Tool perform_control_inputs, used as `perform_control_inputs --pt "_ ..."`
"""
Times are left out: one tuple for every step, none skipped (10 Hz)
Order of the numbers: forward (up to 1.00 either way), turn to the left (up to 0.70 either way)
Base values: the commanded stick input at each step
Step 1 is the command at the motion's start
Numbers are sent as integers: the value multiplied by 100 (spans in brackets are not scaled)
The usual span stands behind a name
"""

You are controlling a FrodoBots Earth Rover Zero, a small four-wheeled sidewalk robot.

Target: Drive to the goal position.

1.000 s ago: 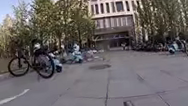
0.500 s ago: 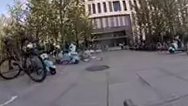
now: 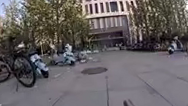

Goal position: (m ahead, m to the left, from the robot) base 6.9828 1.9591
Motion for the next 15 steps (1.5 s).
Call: perform_control_inputs --pt "60 -14" --pt "60 -14" --pt "60 -14" --pt "60 -14" --pt "60 -14" --pt "60 -14" --pt "60 -14" --pt "60 -14" --pt "60 -14" --pt "60 -14" --pt "60 -14" --pt "60 -14" --pt "60 -14" --pt "60 -14" --pt "60 -14"
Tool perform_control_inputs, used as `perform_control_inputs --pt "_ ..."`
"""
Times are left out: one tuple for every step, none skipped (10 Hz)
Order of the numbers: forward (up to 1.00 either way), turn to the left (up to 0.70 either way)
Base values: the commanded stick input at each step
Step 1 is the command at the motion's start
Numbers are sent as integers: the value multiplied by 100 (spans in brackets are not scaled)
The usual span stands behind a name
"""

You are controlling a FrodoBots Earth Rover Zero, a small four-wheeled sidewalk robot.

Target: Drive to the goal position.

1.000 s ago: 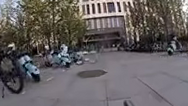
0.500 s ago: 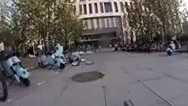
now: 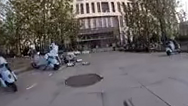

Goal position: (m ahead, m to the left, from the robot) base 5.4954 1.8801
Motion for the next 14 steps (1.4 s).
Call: perform_control_inputs --pt "60 -14" --pt "60 -14" --pt "60 -14" --pt "60 -9" --pt "60 -3" --pt "60 0" --pt "60 0" --pt "60 0" --pt "60 0" --pt "60 0" --pt "60 0" --pt "60 0" --pt "60 0" --pt "60 0"
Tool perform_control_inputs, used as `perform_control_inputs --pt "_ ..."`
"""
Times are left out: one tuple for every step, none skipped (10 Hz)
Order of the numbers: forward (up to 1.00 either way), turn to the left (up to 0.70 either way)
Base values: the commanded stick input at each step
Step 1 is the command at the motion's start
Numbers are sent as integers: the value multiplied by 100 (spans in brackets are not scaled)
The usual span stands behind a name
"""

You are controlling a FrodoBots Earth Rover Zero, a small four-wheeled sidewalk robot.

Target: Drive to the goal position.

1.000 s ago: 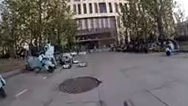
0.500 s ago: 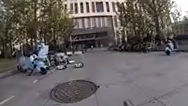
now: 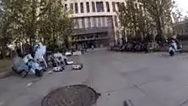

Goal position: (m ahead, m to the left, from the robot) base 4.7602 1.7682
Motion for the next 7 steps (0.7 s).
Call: perform_control_inputs --pt "60 0" --pt "60 0" --pt "60 0" --pt "60 0" --pt "60 0" --pt "60 0" --pt "60 1"
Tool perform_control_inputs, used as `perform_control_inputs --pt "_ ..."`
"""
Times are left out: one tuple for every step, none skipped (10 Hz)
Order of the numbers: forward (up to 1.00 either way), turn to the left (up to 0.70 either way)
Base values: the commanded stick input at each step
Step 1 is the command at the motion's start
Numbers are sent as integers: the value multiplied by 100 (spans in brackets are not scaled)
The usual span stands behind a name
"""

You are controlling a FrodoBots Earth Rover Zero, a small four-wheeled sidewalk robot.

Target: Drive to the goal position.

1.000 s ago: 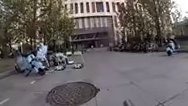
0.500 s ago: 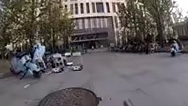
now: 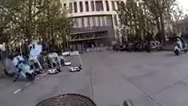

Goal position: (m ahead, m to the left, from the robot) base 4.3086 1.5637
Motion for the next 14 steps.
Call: perform_control_inputs --pt "60 2" --pt "60 15" --pt "60 15" --pt "60 15" --pt "60 15" --pt "60 15" --pt "60 15" --pt "60 1" --pt "60 0" --pt "60 0" --pt "60 0" --pt "60 0" --pt "60 0" --pt "60 0"
